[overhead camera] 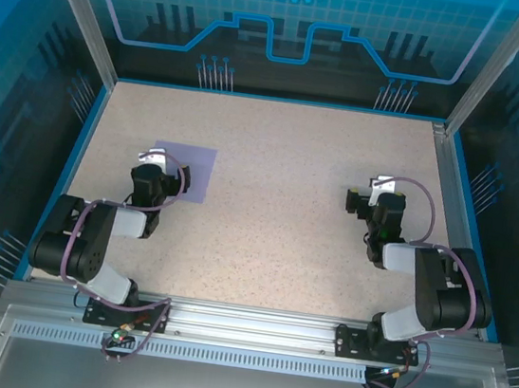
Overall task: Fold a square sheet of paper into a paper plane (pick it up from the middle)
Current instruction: Move the square sheet of paper to the center of the table.
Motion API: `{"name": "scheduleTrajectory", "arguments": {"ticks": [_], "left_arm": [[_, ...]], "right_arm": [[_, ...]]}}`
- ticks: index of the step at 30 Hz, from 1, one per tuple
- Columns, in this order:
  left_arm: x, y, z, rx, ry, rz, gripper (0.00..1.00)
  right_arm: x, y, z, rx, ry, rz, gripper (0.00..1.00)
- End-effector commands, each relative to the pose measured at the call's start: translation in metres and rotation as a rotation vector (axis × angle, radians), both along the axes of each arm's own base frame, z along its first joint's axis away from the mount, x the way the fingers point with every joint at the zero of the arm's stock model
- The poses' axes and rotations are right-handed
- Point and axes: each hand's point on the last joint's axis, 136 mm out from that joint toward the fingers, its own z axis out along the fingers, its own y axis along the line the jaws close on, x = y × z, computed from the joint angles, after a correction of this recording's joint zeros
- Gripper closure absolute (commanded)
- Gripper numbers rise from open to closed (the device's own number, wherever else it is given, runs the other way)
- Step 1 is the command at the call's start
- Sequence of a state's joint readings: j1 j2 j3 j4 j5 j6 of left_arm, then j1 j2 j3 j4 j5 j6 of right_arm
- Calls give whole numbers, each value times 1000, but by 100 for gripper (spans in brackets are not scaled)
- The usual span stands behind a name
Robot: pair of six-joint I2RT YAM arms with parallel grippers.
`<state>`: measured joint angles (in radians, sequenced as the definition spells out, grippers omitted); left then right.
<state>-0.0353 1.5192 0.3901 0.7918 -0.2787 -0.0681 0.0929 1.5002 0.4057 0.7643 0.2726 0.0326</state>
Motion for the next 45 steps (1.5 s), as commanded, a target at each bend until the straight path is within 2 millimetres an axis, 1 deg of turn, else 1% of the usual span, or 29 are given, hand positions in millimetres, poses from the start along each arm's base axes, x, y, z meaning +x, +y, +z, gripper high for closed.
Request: {"name": "scheduleTrajectory", "arguments": {"ticks": [1, 44, 45], "left_arm": [[5, -3, 9, 9, -32, -26, 1], [5, -3, 9, 8, -31, -26, 1], [6, -6, 10, 8, -32, -48, 1]], "right_arm": [[4, 6, 8, 9, -28, 31, 1], [5, 6, 8, 11, -28, 33, 1], [4, 5, 8, 9, -28, 32, 1]]}}
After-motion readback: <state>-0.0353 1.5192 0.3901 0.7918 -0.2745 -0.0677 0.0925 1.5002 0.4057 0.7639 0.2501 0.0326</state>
